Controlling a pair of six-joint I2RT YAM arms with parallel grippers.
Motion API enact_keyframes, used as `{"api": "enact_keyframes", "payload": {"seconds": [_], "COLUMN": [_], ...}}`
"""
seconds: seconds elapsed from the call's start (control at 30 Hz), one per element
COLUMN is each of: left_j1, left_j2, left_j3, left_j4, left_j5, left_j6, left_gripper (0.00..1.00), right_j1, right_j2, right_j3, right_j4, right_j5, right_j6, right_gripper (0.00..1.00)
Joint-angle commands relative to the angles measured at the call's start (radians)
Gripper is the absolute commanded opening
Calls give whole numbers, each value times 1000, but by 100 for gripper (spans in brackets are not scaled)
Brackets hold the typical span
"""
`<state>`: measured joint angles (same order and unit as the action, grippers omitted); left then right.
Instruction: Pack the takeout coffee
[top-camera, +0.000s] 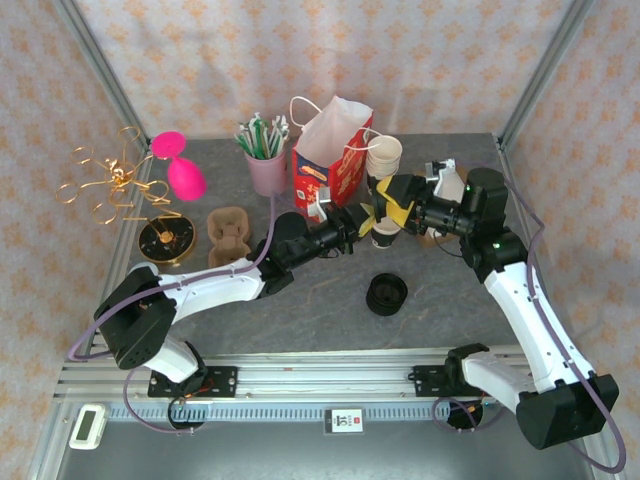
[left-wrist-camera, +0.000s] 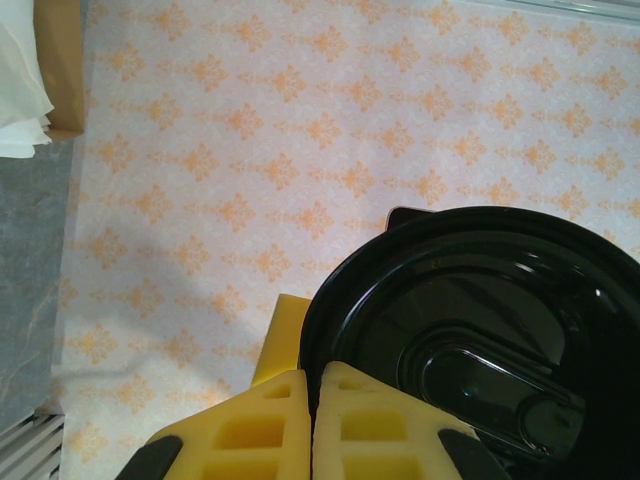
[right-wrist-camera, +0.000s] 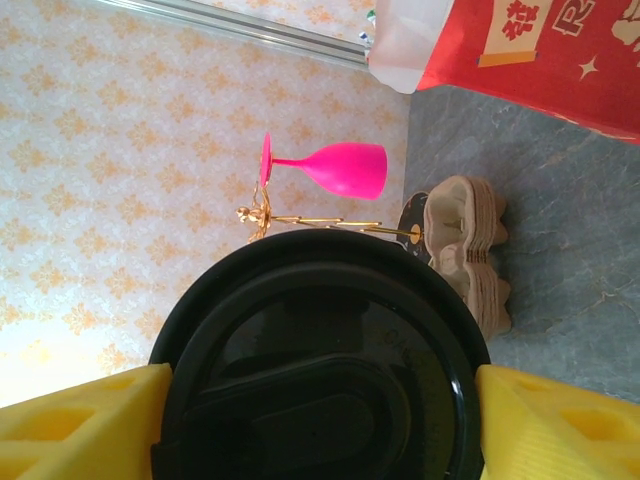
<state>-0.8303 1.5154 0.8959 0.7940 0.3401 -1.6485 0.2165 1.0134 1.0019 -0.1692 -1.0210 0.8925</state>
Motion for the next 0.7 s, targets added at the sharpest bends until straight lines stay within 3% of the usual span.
{"api": "enact_keyframes", "payload": {"seconds": [0.0,0.2,0.27,0.47,0.6,0.67], "left_j1": [7,11,13,21,37,47], "left_j2": [3,-4,-9,-43,-101,-146], "left_j3": [23,22,21,3,-29,-49], "left_j4": [-1,-18,-25,-59,-119,-192], "left_j5": [1,-1,-5,-19,-45,-76], "left_j6": [19,27,30,48,83,125], "left_gripper": [7,8,17,30,34,35], "right_j1": [5,6,6,4,-4,-5], "right_j2": [5,4,3,12,35,58], "right_j3": [13,25,33,54,110,157], "right_j4": [-15,-14,-25,-40,-131,-230], "right_j5": [-9,-5,5,36,102,198], "right_j6": [-36,-29,-34,-43,-118,-194], "right_gripper": [75,72,72,72,72,72]}}
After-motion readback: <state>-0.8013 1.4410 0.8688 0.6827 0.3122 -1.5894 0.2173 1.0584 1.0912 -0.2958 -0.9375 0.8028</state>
